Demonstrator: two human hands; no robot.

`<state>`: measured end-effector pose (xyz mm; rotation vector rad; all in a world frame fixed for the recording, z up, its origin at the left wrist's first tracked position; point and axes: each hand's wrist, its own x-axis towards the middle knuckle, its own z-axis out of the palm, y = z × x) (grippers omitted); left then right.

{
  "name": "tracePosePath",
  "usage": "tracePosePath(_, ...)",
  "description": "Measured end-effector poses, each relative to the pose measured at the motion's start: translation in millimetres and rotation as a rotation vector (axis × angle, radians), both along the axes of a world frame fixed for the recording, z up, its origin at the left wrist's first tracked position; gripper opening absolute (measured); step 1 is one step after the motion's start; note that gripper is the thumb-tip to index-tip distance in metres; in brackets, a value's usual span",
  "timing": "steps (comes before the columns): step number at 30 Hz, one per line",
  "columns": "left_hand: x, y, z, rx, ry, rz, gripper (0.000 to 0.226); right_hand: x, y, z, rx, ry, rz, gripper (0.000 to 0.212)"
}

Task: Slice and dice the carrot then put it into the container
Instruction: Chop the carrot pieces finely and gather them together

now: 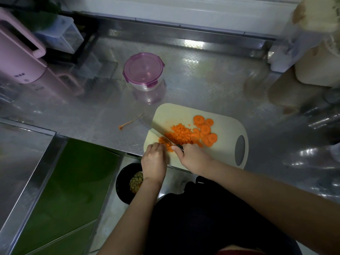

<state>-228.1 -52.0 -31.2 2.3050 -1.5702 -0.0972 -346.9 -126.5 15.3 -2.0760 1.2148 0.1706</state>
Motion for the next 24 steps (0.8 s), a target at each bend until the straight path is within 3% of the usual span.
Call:
tracePosePath(1,0,0,0,0.016,-0.009,-0.003,0.01,0,-1,1,0.011,-0.002,0.001,0.057)
tracePosePath(5,0,-2,7,0.081,-0.03,-0.019,0.025,-1,-5,5,0.052,0.0,-0.01,0.058)
tracePosePath(15,0,-2,6,0.049,-0.071,-0.008,0.022,-2,-7,6,0.14,0.025,-0.033,0.069)
tracePosePath(20,2,-1,-2,0.003,-0.054,-0.016,0.017,3,-3,4,0.248,-0.003,-0.199,0.046)
tracePosePath(22,3,0,-5,-0.03,-0.066,-0.021,0.009,3,-3,0,0.209,0.036,-0.135,0.045)
tracePosePath(24,3,0,-6,-0.057,-0.083,-0.021,0.014,4,-3,2,0.155,0.083,-0.052,0.059)
